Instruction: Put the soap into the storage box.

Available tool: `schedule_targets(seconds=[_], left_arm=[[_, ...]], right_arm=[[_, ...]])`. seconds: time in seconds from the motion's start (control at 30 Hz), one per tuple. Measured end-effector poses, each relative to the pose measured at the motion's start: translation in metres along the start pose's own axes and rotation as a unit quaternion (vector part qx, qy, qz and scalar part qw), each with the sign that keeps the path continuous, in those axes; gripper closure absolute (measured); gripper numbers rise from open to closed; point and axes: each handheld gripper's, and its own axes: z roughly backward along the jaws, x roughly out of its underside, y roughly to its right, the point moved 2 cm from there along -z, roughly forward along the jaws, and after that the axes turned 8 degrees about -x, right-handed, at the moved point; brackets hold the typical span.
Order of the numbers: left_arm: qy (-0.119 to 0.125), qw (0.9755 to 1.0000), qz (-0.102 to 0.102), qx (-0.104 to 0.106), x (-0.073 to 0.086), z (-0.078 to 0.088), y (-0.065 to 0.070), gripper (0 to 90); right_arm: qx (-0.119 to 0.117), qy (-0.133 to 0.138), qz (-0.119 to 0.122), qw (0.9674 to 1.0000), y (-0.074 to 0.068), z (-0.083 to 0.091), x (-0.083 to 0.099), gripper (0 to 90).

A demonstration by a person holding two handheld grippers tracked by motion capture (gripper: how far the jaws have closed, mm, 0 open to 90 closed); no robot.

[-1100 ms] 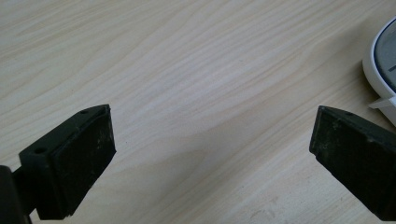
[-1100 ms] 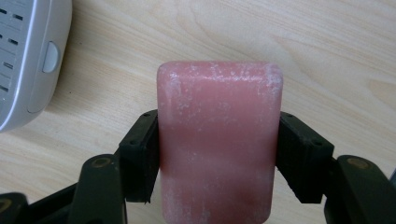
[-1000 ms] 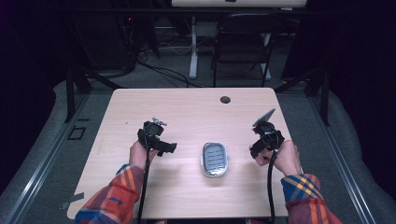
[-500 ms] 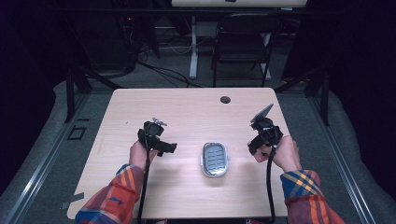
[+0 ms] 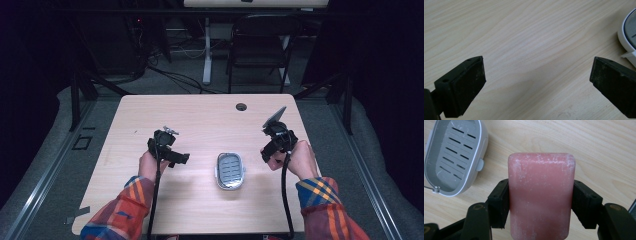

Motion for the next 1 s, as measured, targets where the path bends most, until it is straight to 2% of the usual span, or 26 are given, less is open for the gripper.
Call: schedule_targets(seconds=[0.27, 0.47, 0.73, 0.8, 0.87, 0.97, 1.0], left_arm=[[-0.001, 1.0000, 0.000, 0.000, 0.000, 0.000, 0.000, 0.0], [0.000, 1.0000, -0.001, 0.001, 0.000, 0.000, 0.000, 0.1], [-0.001, 1.0000, -0.002, 0.001, 0.000, 0.000, 0.000, 0.1], [-0.001, 1.0000, -0.001, 0.001, 0.000, 0.000, 0.000, 0.1], [-0.001, 1.0000, -0.001, 0.001, 0.000, -0.001, 0.000, 0.0], [0.000, 1.0000, -0.001, 0.001, 0.000, 0.000, 0.000, 0.1], [0.000, 1.0000, -0.001, 0.001, 0.000, 0.000, 0.000, 0.1]], right_arm=[[-0.002, 0.002, 0.008, 1.0000, -0.008, 0.001, -0.007, 37.3], [-0.004, -0.010, 0.022, 0.9997, -0.014, 0.003, -0.013, 37.3], [-0.005, -0.005, 0.027, 0.9996, -0.023, 0.003, -0.019, 37.3], [-0.003, -0.013, 0.034, 0.9993, -0.024, 0.004, -0.021, 37.3], [-0.003, -0.007, 0.033, 0.9994, -0.027, 0.003, -0.022, 37.3], [-0.002, -0.016, 0.042, 0.9990, -0.029, 0.004, -0.025, 37.4], [-0.006, -0.007, 0.038, 0.9992, -0.031, 0.002, -0.025, 37.3]])
